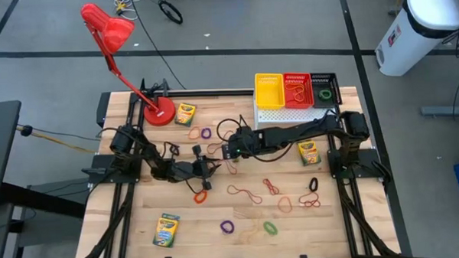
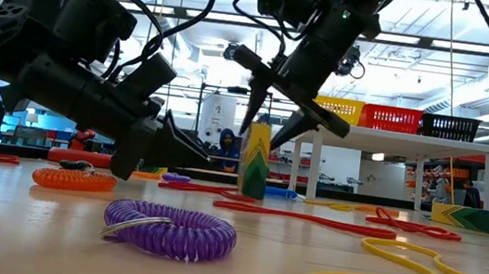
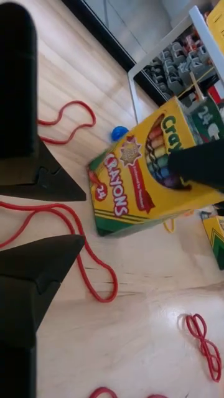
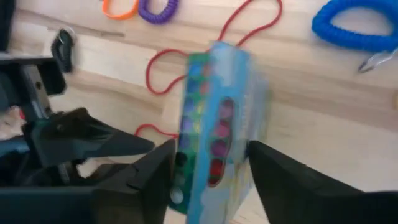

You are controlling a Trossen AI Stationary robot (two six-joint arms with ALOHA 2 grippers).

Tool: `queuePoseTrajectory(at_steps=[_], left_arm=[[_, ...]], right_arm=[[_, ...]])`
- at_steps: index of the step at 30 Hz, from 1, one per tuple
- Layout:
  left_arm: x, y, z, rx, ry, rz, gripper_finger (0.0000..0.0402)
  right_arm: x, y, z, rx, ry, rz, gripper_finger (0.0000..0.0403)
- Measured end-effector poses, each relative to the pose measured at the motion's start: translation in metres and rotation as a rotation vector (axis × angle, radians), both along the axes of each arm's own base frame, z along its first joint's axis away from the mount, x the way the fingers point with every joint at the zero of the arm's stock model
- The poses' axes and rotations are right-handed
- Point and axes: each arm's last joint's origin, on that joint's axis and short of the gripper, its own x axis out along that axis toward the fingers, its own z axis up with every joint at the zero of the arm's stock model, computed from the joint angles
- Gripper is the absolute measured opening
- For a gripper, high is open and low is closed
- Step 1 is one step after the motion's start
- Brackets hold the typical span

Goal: Pick & Place Office Desk Supplies
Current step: Put the yellow crayon box on the yellow basket

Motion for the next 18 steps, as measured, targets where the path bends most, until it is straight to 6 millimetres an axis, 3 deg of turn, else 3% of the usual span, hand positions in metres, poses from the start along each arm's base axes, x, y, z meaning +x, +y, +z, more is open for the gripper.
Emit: queuePoseTrajectory(at_steps=[10,18], left_arm=[[0.0,0.0,0.001,0.024,-0.003,-0.008,0.0103],[0.0,0.0,0.002,0.036,-0.008,-0.012,0.0103]], right_arm=[[-0.008,-0.001,0.002,-0.141,0.127,0.208,0.0139],[-0.021,0.0,0.015,-0.267,0.238,0.504,0.0129]])
